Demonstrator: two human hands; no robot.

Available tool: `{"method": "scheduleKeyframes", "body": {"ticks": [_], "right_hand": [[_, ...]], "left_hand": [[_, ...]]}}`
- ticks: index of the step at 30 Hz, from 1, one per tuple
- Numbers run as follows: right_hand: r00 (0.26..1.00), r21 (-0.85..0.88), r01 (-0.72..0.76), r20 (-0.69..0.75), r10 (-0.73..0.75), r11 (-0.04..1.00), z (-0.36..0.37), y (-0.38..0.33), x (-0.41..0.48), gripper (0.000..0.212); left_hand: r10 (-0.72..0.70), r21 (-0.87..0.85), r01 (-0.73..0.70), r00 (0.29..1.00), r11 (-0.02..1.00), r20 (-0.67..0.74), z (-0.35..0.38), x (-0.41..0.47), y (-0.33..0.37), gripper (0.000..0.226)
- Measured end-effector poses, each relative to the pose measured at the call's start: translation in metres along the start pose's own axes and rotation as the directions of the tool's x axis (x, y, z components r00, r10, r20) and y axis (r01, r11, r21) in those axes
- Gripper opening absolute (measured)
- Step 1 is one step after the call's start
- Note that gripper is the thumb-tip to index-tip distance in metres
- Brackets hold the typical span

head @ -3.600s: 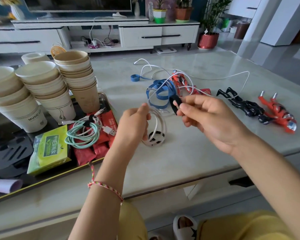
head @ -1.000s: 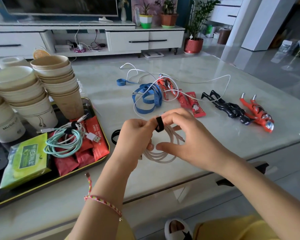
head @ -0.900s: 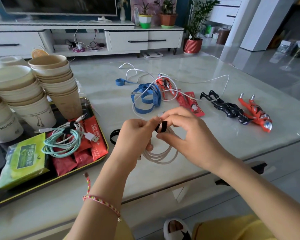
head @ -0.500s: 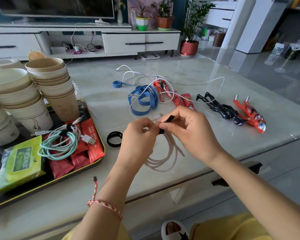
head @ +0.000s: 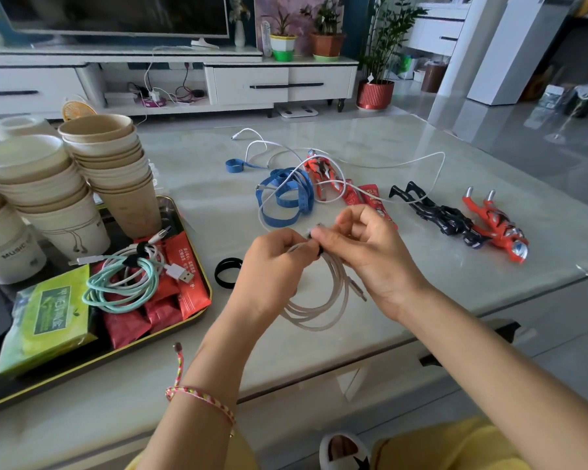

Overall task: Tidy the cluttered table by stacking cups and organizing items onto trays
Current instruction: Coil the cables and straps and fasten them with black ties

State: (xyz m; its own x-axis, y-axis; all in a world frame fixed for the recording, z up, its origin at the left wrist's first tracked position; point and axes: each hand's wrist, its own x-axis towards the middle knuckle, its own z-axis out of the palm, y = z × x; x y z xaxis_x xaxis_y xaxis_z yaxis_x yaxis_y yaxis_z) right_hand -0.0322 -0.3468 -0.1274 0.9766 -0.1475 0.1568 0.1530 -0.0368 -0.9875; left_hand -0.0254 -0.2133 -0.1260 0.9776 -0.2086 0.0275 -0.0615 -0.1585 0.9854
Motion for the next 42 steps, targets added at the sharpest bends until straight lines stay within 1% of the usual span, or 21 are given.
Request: {"method": "scheduleKeyframes", "body": {"ticks": [1,3,5,6,8,11,16,18,19,21,23,25,28,31,33,35,38,40,42], "right_hand": [[0.997,-0.081,0.077,0.009,-0.076,0.994,0.001,-0.001,-0.002,0.016],[0.970,-0.267,0.242,0.097,-0.224,0.933,0.003,-0.001,-0.005,0.003],[0.939,-0.424,0.344,0.163,-0.304,0.837,0.003,0.000,-0.007,0.012],[0.936,-0.444,0.352,0.182,-0.302,0.824,0.002,-0.001,-0.008,0.014],[0.952,-0.402,0.295,0.203,-0.230,0.867,0.000,-0.004,-0.009,0.018],[0.971,-0.293,0.152,0.225,-0.087,0.944,-0.003,-0.009,-0.009,0.022],[0.982,-0.173,0.054,0.189,-0.020,0.983,-0.006,-0.010,-0.007,0.018],[0.980,-0.107,0.016,0.199,0.006,0.994,-0.006,-0.011,-0.006,0.020],[0.976,-0.103,0.013,0.219,0.010,0.995,-0.006,-0.010,-0.006,0.024],[0.965,-0.205,0.077,0.262,-0.021,0.976,-0.005,-0.008,-0.006,0.037],[0.958,-0.334,0.157,0.282,-0.061,0.929,-0.003,-0.005,-0.007,0.043],[0.955,-0.388,0.210,0.277,-0.103,0.898,-0.001,-0.002,-0.007,0.040],[0.935,-0.416,0.313,0.291,-0.202,0.854,0.001,-0.001,-0.005,0.027],[0.921,-0.406,0.347,0.319,-0.224,0.845,0.001,-0.005,0.000,0.027],[0.919,-0.397,0.325,0.348,-0.187,0.859,0.001,-0.008,0.003,0.028],[0.920,-0.315,0.266,0.366,-0.142,0.911,0.003,-0.010,0.005,0.023],[0.937,-0.141,0.130,0.340,-0.075,0.981,0.010,-0.010,0.009,0.020],[0.946,-0.068,0.021,0.325,0.002,0.997,0.016,-0.009,0.013,0.018],[0.954,-0.022,-0.087,0.288,0.089,0.996,0.027,-0.006,0.014,0.013]], "left_hand": [[0.016,0.025,-0.016,1.000,1.000,-0.001,-0.002,0.000,0.000,0.021],[0.057,0.079,-0.056,0.998,0.995,-0.006,-0.003,0.000,-0.001,0.022],[0.082,0.120,-0.081,0.997,0.989,-0.001,-0.004,-0.001,-0.002,0.020],[0.088,0.136,-0.087,0.996,0.987,0.000,-0.005,-0.002,-0.003,0.020],[0.093,0.170,-0.091,0.996,0.981,-0.004,-0.005,-0.001,-0.003,0.021],[0.088,0.188,-0.081,0.996,0.979,-0.030,-0.003,-0.001,-0.004,0.022],[0.090,0.171,-0.074,0.992,0.983,-0.091,0.001,0.001,-0.005,0.027],[0.052,0.144,-0.038,0.994,0.989,-0.095,0.000,0.003,-0.005,0.031],[0.019,0.130,-0.008,0.996,0.992,-0.089,-0.001,0.004,-0.006,0.033],[-0.062,0.094,0.067,0.996,0.993,-0.059,-0.003,0.004,-0.006,0.035],[-0.145,0.050,0.145,0.989,0.988,-0.021,-0.003,0.003,-0.006,0.035],[-0.198,0.016,0.198,0.980,0.980,0.007,-0.004,0.002,-0.005,0.034],[-0.219,-0.021,0.220,0.976,0.975,0.017,-0.004,0.002,-0.004,0.034],[-0.224,-0.062,0.224,0.974,0.973,-0.007,-0.006,0.004,-0.001,0.034],[-0.216,-0.060,0.214,0.976,0.975,-0.031,-0.009,0.004,-0.001,0.036],[-0.203,-0.035,0.201,0.977,0.979,-0.059,-0.011,0.005,0.000,0.036],[-0.188,-0.013,0.188,0.976,0.982,-0.107,-0.017,0.006,0.003,0.038],[-0.180,-0.019,0.179,0.973,0.984,-0.146,-0.025,0.006,0.005,0.039],[-0.160,-0.022,0.159,0.959,0.987,-0.232,-0.033,0.003,0.006,0.039]]}}
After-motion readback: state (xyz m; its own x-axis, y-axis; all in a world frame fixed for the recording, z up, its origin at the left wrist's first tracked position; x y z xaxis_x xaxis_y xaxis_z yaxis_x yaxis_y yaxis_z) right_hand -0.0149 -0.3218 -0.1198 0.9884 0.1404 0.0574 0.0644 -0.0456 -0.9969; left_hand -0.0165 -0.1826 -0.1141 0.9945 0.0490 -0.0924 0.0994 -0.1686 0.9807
